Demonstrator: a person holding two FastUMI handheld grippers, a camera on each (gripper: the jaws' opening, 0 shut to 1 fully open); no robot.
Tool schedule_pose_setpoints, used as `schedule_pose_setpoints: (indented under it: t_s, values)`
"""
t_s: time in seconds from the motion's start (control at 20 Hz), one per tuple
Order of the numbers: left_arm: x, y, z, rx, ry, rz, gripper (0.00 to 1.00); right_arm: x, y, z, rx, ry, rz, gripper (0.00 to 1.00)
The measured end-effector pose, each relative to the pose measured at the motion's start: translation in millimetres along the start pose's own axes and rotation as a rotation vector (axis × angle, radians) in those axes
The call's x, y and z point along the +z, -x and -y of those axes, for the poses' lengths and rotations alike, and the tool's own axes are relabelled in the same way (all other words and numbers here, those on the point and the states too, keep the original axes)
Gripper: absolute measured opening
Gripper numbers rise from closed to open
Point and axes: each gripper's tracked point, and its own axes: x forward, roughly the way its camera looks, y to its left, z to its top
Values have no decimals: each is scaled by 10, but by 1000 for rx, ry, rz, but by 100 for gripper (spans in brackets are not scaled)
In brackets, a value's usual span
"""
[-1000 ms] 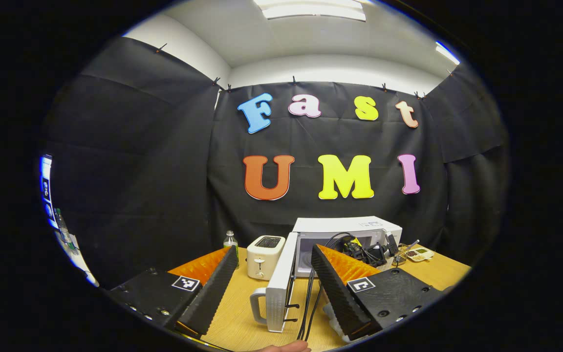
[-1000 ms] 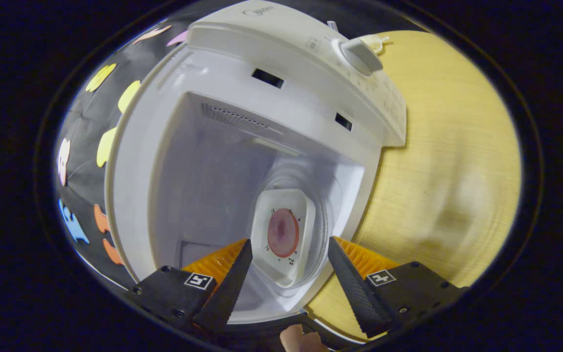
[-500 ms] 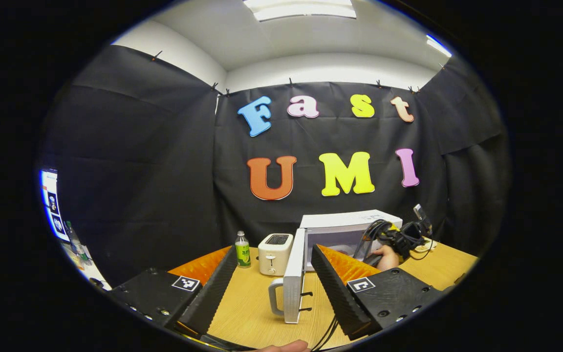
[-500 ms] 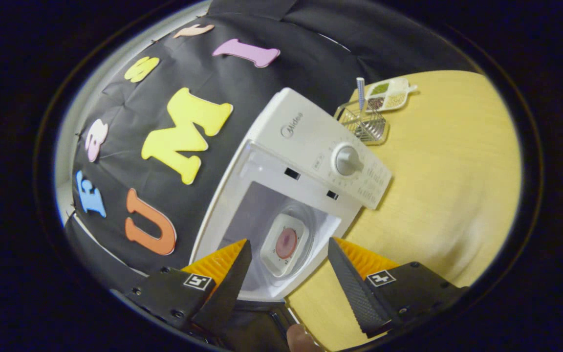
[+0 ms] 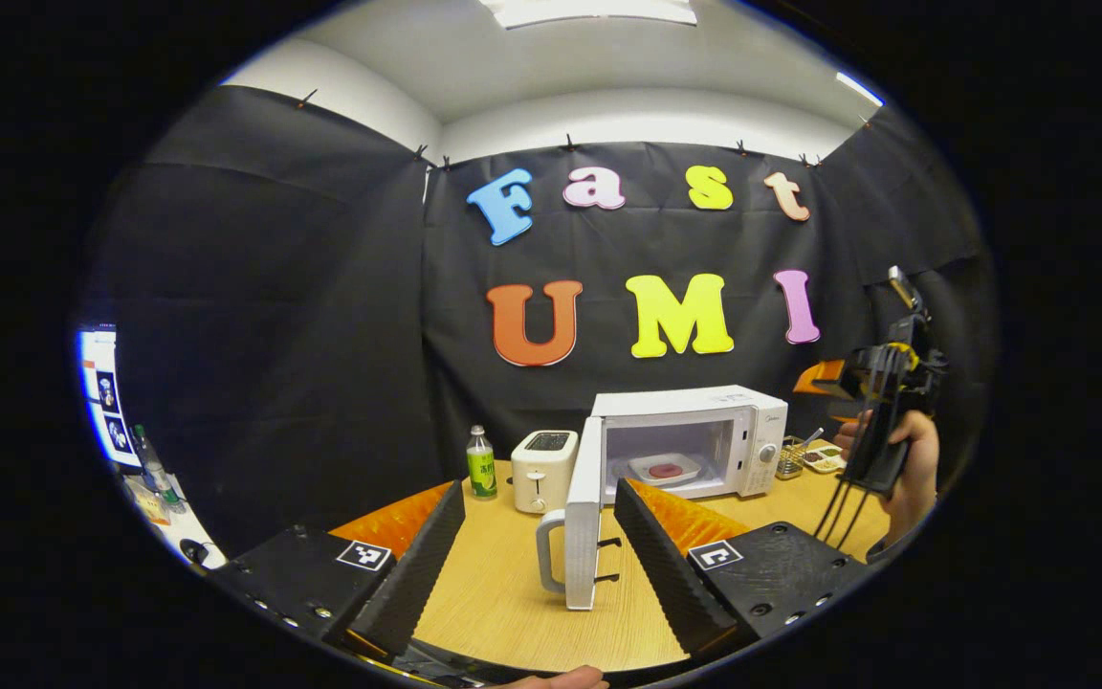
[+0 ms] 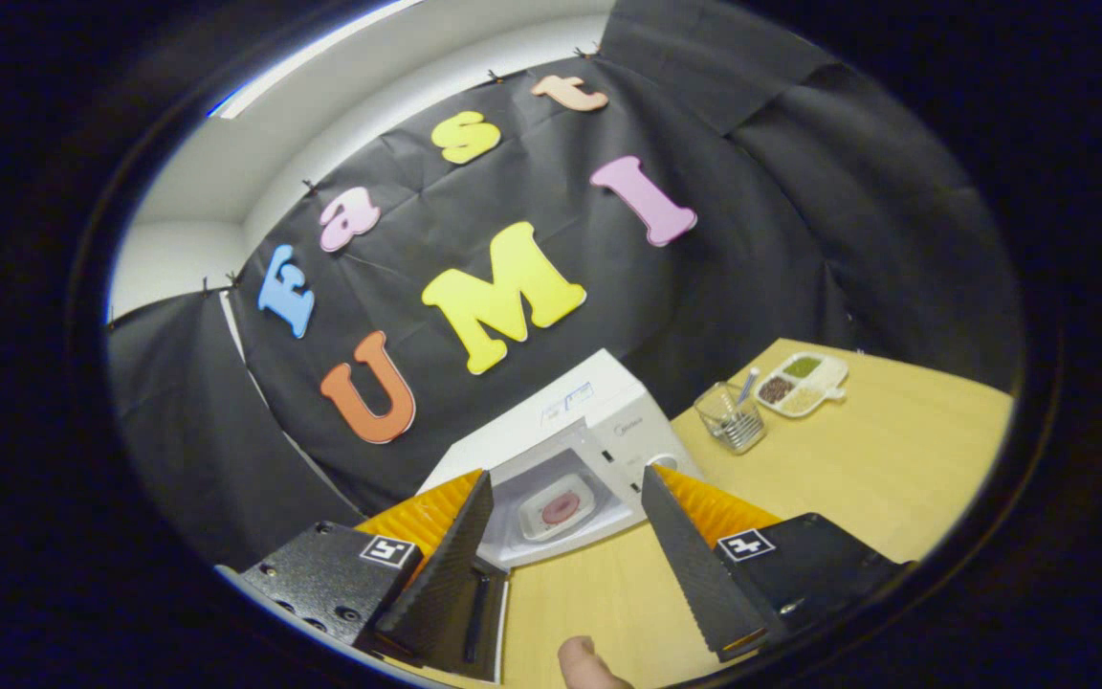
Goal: Open the microwave oven with the left hand, put the food in, and close the microwave oven.
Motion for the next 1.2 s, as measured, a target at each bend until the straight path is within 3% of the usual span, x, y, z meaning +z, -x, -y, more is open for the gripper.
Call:
schedule_pose_setpoints:
  t_s: [0.05,0.1,0.15,0.2,0.25,0.3,0.35,0.4,0.5,0.55,0.6,0.65,0.75,1.2]
  values:
    - [-32,-20,-66,14,4,-2,96,138,172,55,-3,76,22,88]
    - [-92,-57,-132,25,10,-9,96,225,342,111,-13,137,38,89]
    - [-160,-95,-203,36,19,-23,87,318,515,166,-23,196,48,88]
    - [-228,-137,-270,46,30,-33,96,411,714,226,-32,245,64,88]
    - [-268,-184,-338,58,37,-33,96,476,857,245,-29,268,79,89]
    - [-311,-242,-434,74,35,-36,85,555,1006,292,-33,282,102,89]
    - [-347,-317,-485,76,21,-30,92,619,1137,322,-26,303,123,89]
    - [-400,-388,-509,66,4,-36,77,653,1250,324,-11,321,135,89]
    - [-575,-547,-557,49,-9,-68,58,648,1445,335,22,334,137,89]
    - [-646,-611,-578,45,-1,-84,43,653,1535,331,39,334,138,89]
    - [-715,-687,-603,41,0,-90,47,696,1610,382,39,338,148,89]
    - [-739,-765,-596,28,-1,-79,24,753,1680,425,35,342,162,89]
    - [-852,-918,-621,22,9,-68,0,849,1816,482,25,348,192,89]
    - [-1336,-1378,-213,-68,29,-124,0,1071,2211,593,24,378,252,89]
